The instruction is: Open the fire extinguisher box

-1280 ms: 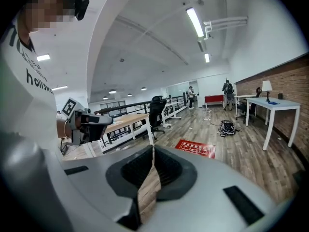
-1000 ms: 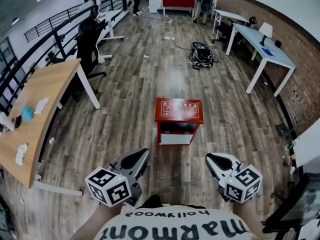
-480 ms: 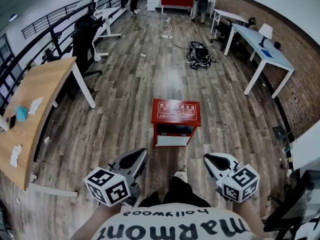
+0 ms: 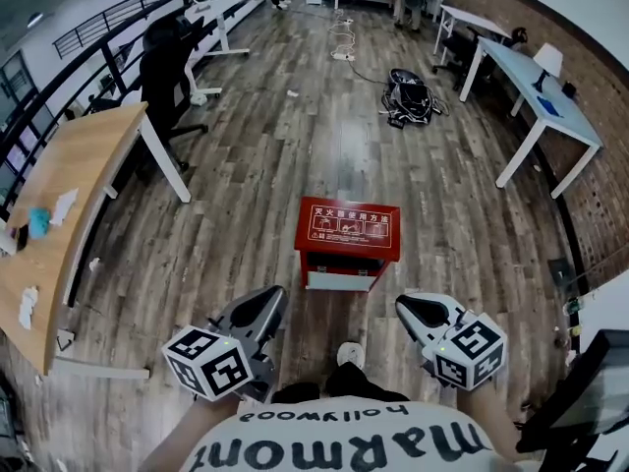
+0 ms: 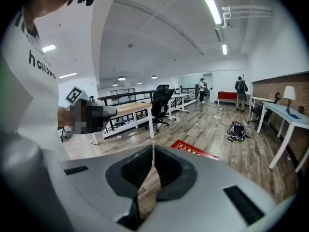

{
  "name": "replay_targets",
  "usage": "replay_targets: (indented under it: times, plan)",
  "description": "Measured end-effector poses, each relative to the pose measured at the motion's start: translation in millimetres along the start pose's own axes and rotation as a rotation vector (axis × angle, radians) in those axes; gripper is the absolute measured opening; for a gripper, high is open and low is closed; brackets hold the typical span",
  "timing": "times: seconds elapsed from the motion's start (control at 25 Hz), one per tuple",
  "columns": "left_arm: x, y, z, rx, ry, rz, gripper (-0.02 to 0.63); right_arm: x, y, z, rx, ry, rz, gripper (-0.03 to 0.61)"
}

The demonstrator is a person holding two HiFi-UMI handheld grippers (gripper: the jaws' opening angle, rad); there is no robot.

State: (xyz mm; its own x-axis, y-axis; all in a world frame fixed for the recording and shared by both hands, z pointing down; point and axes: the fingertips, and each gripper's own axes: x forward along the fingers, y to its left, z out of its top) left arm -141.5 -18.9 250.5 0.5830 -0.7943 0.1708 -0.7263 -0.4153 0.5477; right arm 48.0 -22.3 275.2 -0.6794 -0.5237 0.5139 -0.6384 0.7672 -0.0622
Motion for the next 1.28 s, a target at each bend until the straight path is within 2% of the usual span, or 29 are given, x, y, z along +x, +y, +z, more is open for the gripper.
replay_targets:
  times: [0.12, 0.36, 0.68, 0.88, 1.0, 1.12, 1.28]
  plan:
    - [29, 4, 2, -0.025, 0.009, 0.016, 0.006, 11, -30, 2, 0.009, 0.005, 0.019, 0.017]
    - [86, 13, 18, -0.015, 0.015, 0.054, 0.006, 36, -92, 6, 0.038, 0.019, 0.062, 0.017]
    - [136, 35, 18, -0.012, 0.042, 0.149, 0.006, 68, -146, -2, 0.089, 0.030, 0.146, 0.017]
    - [159, 60, 2, 0.047, -0.022, 0.188, 0.006, 105, -160, -25, 0.191, 0.036, 0.197, 0.017]
    - [177, 70, -23, 0.073, 0.023, 0.159, 0.006, 132, -157, -49, 0.232, 0.079, 0.231, 0.017]
    - [189, 74, -57, 0.109, 0.102, 0.080, 0.006, 151, -149, -77, 0.291, 0.123, 0.252, 0.017]
    - [217, 107, -97, 0.056, 0.183, 0.003, 0.006, 186, -150, -103, 0.398, 0.102, 0.302, 0.017]
